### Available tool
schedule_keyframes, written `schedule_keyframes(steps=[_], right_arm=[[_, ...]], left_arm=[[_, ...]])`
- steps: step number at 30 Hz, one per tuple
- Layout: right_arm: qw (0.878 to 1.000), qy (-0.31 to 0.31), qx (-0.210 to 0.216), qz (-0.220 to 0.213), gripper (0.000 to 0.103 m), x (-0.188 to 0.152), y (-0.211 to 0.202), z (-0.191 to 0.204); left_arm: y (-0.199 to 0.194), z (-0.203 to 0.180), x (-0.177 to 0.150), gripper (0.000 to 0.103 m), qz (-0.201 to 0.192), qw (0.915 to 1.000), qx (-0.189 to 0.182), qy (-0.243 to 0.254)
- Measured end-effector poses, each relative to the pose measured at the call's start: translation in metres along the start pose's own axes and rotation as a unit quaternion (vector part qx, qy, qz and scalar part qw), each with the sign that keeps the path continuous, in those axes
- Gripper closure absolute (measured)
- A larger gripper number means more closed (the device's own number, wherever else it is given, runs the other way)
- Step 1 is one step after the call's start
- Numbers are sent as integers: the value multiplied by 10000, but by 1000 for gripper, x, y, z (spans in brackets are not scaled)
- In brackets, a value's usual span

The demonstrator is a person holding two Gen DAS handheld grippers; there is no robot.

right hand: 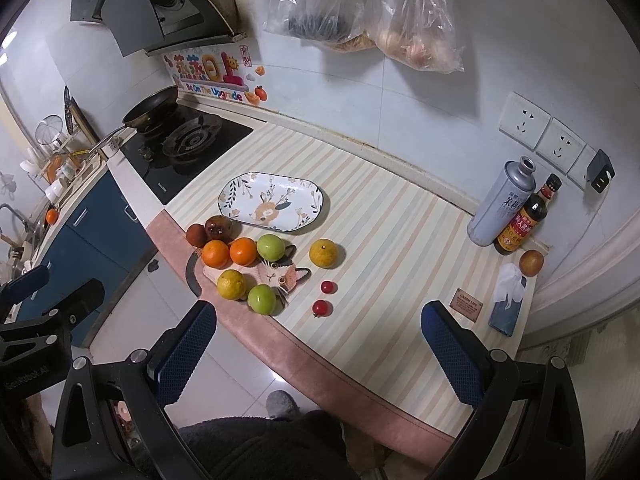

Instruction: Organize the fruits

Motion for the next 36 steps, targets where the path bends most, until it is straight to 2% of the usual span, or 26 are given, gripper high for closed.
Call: schedule_keyframes(steps=[36], right_arm=[[10000, 16, 30, 6, 0, -6, 0, 5]], left_arm=[[-2, 0, -6, 0, 12, 10000, -44, -9]])
Point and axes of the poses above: each gripper's, at about its wrist camera, not at the fingertips, and y roughly the way its jaws point, z to its left, x to its top, the point moved 8 cm from there along y, roughly the way its jaws point, and after that the axes turned 4 degrees about -z, right-handed, at the moved point
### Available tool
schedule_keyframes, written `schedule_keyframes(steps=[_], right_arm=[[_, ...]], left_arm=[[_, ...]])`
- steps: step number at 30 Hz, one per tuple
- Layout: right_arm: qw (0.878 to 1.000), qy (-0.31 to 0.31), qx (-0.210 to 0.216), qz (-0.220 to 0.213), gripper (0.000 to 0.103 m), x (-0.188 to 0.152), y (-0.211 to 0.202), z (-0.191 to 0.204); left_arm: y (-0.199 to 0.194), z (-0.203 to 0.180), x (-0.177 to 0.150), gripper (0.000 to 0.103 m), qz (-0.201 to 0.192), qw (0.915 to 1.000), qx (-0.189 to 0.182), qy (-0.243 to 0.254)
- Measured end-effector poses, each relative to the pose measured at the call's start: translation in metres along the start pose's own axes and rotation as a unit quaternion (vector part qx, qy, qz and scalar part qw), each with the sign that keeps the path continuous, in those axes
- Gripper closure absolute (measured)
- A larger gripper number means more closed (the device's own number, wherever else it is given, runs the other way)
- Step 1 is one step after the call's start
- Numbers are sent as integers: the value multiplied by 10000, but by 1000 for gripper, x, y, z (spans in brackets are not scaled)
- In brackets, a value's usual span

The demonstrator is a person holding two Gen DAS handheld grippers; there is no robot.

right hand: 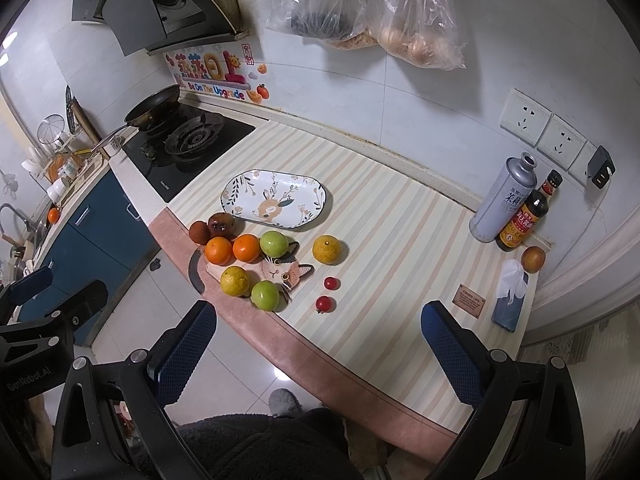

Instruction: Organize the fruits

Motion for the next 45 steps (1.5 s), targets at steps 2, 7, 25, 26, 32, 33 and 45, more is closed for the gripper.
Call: schedule_keyframes(steps=[2, 7, 25, 26, 32, 33, 45], right_arm=[[10000, 1, 3, 6, 0, 0, 0, 0], [10000, 5, 8, 4, 0, -1, 0, 0], [9967, 541, 577, 195, 0, 8, 45, -13], [9959, 560, 661, 266, 0, 7, 54, -12], [9900, 534, 1064, 761, 0, -2, 138, 8], [9888, 533, 1068, 897, 0, -6, 155, 12], [9629, 651, 915, 2452, 30, -82, 339, 68]], left_arm=[[0, 0, 1, 0, 2, 10000, 4, -1], [0, 0, 0, 0, 1, 10000, 10, -5], [25, 20, 14, 0, -246, 9978, 579, -214], [32, 23, 16, 0, -271, 9970, 684, -239], [91, 59, 16, 0, -79, 9885, 1491, -234], [103, 65, 14, 0, 18, 9871, 1583, -229], [270, 114, -17, 5, 1779, 9797, 906, -196]])
Point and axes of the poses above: each gripper's, at about its wrist camera, not at the fingertips, and y roughly the way its jaws point, z to its left, x to its top, the point moved 8 cm from there along y, roughly the way its jaws point, and after that the axes turned 4 degrees about -z, right-handed, at the moved point
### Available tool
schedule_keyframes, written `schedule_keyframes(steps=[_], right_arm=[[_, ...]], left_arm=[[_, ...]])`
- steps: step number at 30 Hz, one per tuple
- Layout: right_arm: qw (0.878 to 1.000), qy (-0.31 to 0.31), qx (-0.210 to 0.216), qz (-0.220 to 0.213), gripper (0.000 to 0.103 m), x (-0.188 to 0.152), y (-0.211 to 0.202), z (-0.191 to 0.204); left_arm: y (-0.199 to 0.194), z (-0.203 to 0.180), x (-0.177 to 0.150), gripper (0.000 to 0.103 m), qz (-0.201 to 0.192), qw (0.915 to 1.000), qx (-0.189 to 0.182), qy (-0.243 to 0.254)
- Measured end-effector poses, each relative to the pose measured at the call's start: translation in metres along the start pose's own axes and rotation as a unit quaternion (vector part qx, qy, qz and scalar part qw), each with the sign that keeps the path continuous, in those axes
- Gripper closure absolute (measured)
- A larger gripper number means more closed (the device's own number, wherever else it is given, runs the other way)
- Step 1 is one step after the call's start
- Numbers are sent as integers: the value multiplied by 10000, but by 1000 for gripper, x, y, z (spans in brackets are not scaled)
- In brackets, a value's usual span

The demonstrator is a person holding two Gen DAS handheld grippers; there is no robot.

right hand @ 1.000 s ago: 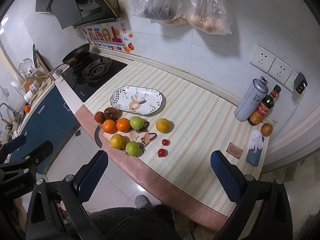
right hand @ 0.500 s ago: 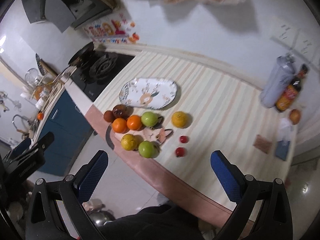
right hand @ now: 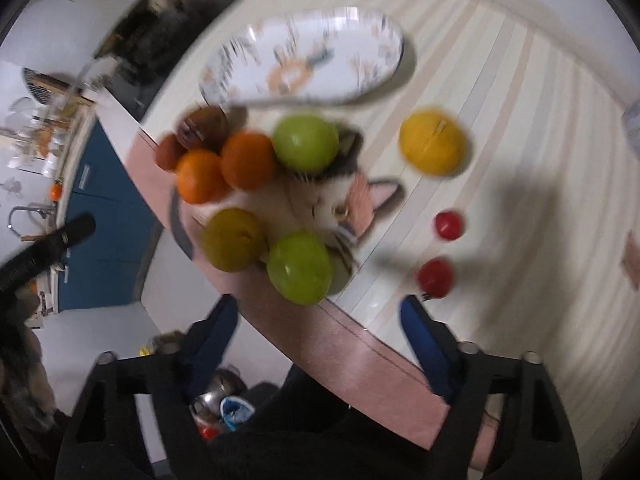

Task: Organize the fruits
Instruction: 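Grasp an orange with the left tool while the right tool grasps a green apple, then carry orange and green apple onto the floral plate and release both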

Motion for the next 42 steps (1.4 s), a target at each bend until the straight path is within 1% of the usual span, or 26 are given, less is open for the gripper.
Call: schedule_keyframes(steps=[1, 2, 4, 5, 7, 8, 9, 10, 14, 15, 16, 17, 18, 19, 20, 23, 25, 26, 28, 33, 34, 37, 42], right_arm=[[9999, 19, -82, 76, 30, 0, 14, 2], [9997, 24, -174, 184, 30, 1, 28, 4], [9990, 86, -271, 346, 35, 2, 51, 7], [9988, 110, -232, 413, 35, 2, 59, 9], [9986, 172, 0, 498, 37, 4, 75, 19], [9985, 144, 25, 520, 39, 4, 80, 23], [9985, 113, 65, 528, 46, 4, 84, 28], [9987, 97, 13, 502, 48, 4, 87, 32], [9980, 107, -364, 498, 48, -1, 88, 35], [9978, 152, -402, 512, 48, -2, 87, 33], [9976, 193, -430, 515, 48, -3, 87, 32], [9974, 234, -451, 516, 48, -4, 88, 30], [9972, 262, -459, 531, 48, -4, 90, 29], [9971, 295, -460, 534, 48, -4, 90, 29], [9971, 315, -463, 515, 48, -4, 91, 30], [9972, 319, -446, 510, 47, 2, 90, 28], [9973, 359, -385, 511, 47, 5, 91, 30], [9973, 389, -351, 521, 47, 5, 93, 28], [9970, 448, -315, 555, 47, 10, 87, 25], [9968, 415, -312, 606, 47, 13, 84, 17], [9969, 461, -269, 585, 47, 15, 84, 16], [9963, 624, -83, 578, 47, 15, 83, 11], [9961, 571, 34, 675, 47, 5, 83, 2]], left_arm=[[14, -3, 3, 7, 140, 9998, -162, 45], [24, -6, 5, 7, 229, 9994, -247, 78], [45, -11, 11, 7, 422, 9980, -433, 169], [56, -15, 14, 7, 536, 9967, -584, 195], [73, -20, 19, 9, 754, 9934, -840, 200], [81, -24, 23, 10, 806, 9917, -977, 211], [85, -27, 26, 10, 852, 9903, -1073, 232], [91, -31, 30, 10, 901, 9887, -1172, 267], [101, -49, 38, 10, 1007, 9826, -1466, 533], [103, -54, 38, 10, 1028, 9810, -1538, 584], [105, -58, 40, 12, 1042, 9800, -1577, 628], [108, -63, 39, 20, 1070, 9788, -1599, 703], [110, -68, 39, 26, 1099, 9776, -1623, 770], [113, -72, 38, 37, 1134, 9763, -1641, 835], [119, -78, 39, 43, 1171, 9753, -1634, 913], [118, -85, 39, 43, 1087, 9756, -1603, 1030], [118, -86, 40, 43, 1076, 9754, -1653, 985], [117, -83, 40, 44, 1065, 9753, -1692, 935], [115, -82, 38, 44, 1064, 9748, -1728, 927], [112, -66, 24, 43, 1051, 9751, -1675, 1004], [111, -66, 25, 42, 958, 9760, -1694, 979], [115, -68, 30, 41, 956, 9772, -1645, 938], [117, -78, 33, 41, 937, 9774, -1593, 1026]])
Point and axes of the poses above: each gripper's, at about its wrist camera, not at the fingertips, and y roughly the way its jaws point, z to its left, x to its top, the point moved 8 cm from there along y, roughly the way its jaws point, and after that the axes turned 4 degrees about -z, right-handed, at the moved point
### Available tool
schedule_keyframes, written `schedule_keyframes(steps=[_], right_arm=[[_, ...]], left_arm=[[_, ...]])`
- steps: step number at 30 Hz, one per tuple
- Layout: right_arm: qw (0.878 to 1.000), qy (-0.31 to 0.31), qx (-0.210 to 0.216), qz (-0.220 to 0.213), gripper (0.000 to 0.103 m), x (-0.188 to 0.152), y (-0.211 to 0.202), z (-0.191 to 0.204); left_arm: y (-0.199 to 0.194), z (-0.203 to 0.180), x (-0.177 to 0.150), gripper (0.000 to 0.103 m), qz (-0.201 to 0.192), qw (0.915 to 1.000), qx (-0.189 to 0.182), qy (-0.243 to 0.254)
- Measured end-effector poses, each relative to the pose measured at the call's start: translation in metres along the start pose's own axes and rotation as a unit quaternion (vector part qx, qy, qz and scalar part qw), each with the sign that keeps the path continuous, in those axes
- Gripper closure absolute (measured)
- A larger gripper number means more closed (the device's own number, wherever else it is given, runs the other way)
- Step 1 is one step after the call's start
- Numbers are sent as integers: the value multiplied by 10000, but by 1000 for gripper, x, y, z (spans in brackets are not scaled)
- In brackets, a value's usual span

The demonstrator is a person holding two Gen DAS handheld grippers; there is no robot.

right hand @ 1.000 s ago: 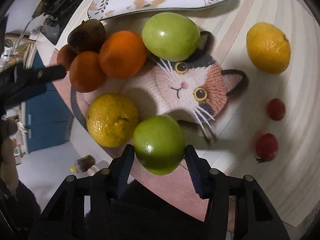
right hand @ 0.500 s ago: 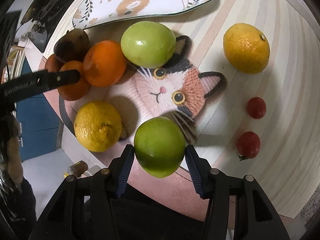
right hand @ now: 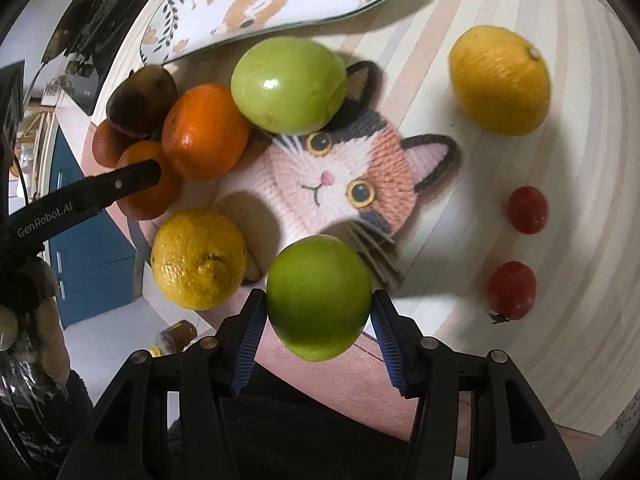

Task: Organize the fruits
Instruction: 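Carry orange and green apple onto the floral plate and release both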

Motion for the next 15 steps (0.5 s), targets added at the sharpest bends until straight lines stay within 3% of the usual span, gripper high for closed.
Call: schedule_keyframes(steps=[5, 10, 15], right_arm=[[9997, -73, -157, -183, 48, -1, -4, 4], [9985, -16, -6, -546, 48, 8, -35, 11], [9935, -28, 139, -1126, 48, 54, -85, 22]], left_arm=[[-6, -6, -4, 43, -62, 9999, 124, -29], [-42, -22, -4, 43, -322, 9994, -102, -35], [-95, -43, 29, 43, -803, 9958, -430, 53]])
Point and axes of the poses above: each gripper's, at about its wrist camera, not at the fingertips, and y roughly the way its jaws point, z to its left, x to its top, the point moved 8 cm from there along y, roughly the way its jaws point, and after that the axes turned 4 degrees about -z, right-handed, at the moved point
